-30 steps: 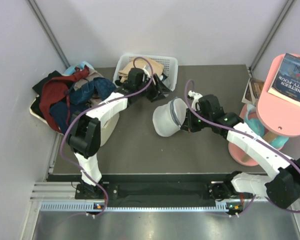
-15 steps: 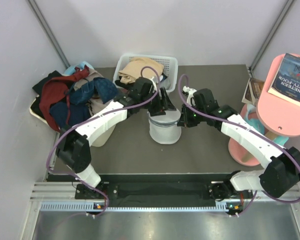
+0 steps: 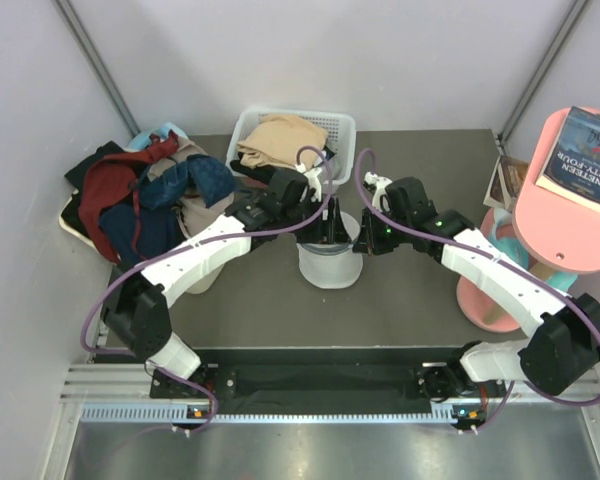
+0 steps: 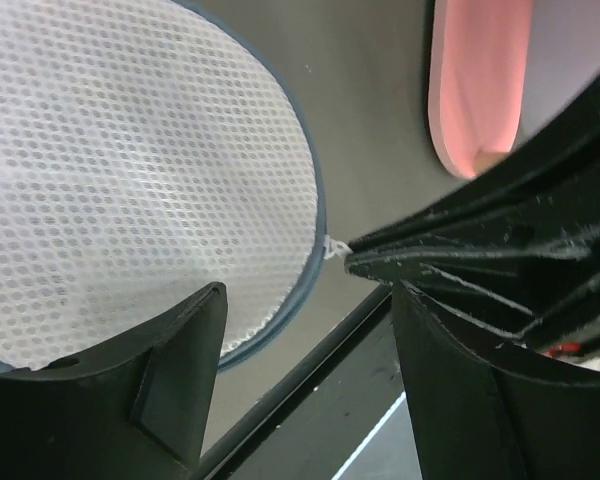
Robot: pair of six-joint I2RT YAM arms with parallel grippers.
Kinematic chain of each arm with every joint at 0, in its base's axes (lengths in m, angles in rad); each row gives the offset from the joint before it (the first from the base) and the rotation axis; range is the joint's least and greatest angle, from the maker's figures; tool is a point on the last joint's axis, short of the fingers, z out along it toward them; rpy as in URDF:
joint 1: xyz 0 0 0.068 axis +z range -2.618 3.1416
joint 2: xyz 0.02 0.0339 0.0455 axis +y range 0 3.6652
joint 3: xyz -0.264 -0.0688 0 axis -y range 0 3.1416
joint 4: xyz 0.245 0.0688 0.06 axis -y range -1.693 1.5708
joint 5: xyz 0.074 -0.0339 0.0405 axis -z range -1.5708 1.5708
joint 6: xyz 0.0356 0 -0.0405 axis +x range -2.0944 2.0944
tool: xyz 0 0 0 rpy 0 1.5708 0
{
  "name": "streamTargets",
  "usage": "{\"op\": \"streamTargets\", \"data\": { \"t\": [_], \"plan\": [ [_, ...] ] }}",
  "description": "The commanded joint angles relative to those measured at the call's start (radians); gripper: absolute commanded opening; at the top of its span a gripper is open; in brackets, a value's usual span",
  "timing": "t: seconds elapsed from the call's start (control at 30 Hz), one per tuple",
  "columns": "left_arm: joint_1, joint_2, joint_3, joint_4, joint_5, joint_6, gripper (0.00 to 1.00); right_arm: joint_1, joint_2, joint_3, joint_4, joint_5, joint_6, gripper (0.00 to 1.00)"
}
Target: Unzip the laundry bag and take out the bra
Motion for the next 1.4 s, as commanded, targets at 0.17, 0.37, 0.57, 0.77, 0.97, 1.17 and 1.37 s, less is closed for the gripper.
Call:
{"op": "streamTargets", "data": {
  "t": [0.17, 0.37, 0.57, 0.77, 0.97, 1.17, 1.37],
  "plan": [
    [-0.038, -0.044, -0.005, 0.006, 0.063, 0.245, 0.68, 0.012, 0.005, 0.037, 0.039, -0.015, 0.007, 0.0],
    [-0.073, -0.019, 0.004, -0.035, -0.012, 0.322, 0.65, 0.014, 0.012, 0.049, 0.044, -0.026, 0.009, 0.0],
    [-0.093, -0.005, 0.012, -0.04, -0.089, 0.366, 0.43, 0.014, 0.005, 0.052, 0.041, -0.026, 0.007, 0.0],
    [-0.104, 0.013, 0.013, -0.049, -0.127, 0.409, 0.3, 0.014, -0.001, 0.057, 0.038, -0.03, 0.005, 0.0],
    [-0.113, 0.027, 0.01, -0.054, -0.138, 0.44, 0.18, 0.012, -0.006, 0.062, 0.038, -0.032, 0.008, 0.0],
    [-0.118, 0.032, -0.01, -0.038, -0.11, 0.452, 0.0, 0.006, -0.012, 0.058, 0.033, -0.021, 0.009, 0.0],
    [-0.118, 0.01, -0.024, -0.044, -0.106, 0.471, 0.0, -0.015, 0.002, 0.049, 0.022, 0.013, -0.014, 0.0]
  ]
}}
